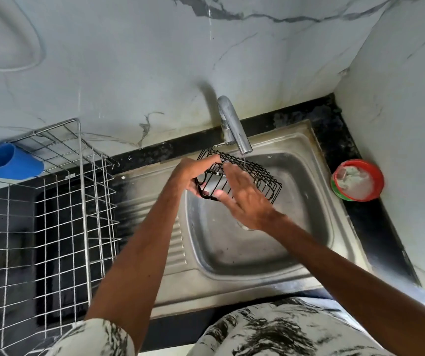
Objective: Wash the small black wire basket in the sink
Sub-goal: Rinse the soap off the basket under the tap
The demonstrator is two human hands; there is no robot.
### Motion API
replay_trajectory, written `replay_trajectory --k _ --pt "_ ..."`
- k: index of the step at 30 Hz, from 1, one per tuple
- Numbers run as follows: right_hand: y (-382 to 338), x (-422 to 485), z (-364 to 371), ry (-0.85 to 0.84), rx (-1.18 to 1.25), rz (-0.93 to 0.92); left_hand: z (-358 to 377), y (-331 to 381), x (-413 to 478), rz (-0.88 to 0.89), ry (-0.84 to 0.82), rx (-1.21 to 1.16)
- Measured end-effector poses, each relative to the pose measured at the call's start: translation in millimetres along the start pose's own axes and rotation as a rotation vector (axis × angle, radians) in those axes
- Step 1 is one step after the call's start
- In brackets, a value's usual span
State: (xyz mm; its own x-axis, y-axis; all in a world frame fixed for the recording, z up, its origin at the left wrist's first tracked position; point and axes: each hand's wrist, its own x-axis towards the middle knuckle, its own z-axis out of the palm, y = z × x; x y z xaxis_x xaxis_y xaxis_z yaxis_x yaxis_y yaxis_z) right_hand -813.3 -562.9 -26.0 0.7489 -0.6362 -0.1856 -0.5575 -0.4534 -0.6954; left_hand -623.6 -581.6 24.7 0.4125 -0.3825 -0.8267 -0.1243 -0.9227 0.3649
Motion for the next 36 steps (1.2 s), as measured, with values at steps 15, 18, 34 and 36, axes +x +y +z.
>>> replay_trajectory --k 15,18,34,36 --pt "80.6 -18.4 -15.5 -0.097 -0.090 0.292 -15.2 -25.4 10.9 -0.021 -0.033 -0.133" --pt "39.5 -9.3 -3.3 -0.040 -0.134 -0.023 -12.0 -28.1 8.7 0.031 -0.029 -0.114" --pt "55.3 54.0 -26.4 -0.184 0.093 0.335 -10.6 -32.6 -34.3 0.046 0.081 -0.154" --pt "32.0 33.7 -19.0 -0.158 0.057 0.233 -6.1 -34.6 -32.8 0.049 0.084 -0.118"
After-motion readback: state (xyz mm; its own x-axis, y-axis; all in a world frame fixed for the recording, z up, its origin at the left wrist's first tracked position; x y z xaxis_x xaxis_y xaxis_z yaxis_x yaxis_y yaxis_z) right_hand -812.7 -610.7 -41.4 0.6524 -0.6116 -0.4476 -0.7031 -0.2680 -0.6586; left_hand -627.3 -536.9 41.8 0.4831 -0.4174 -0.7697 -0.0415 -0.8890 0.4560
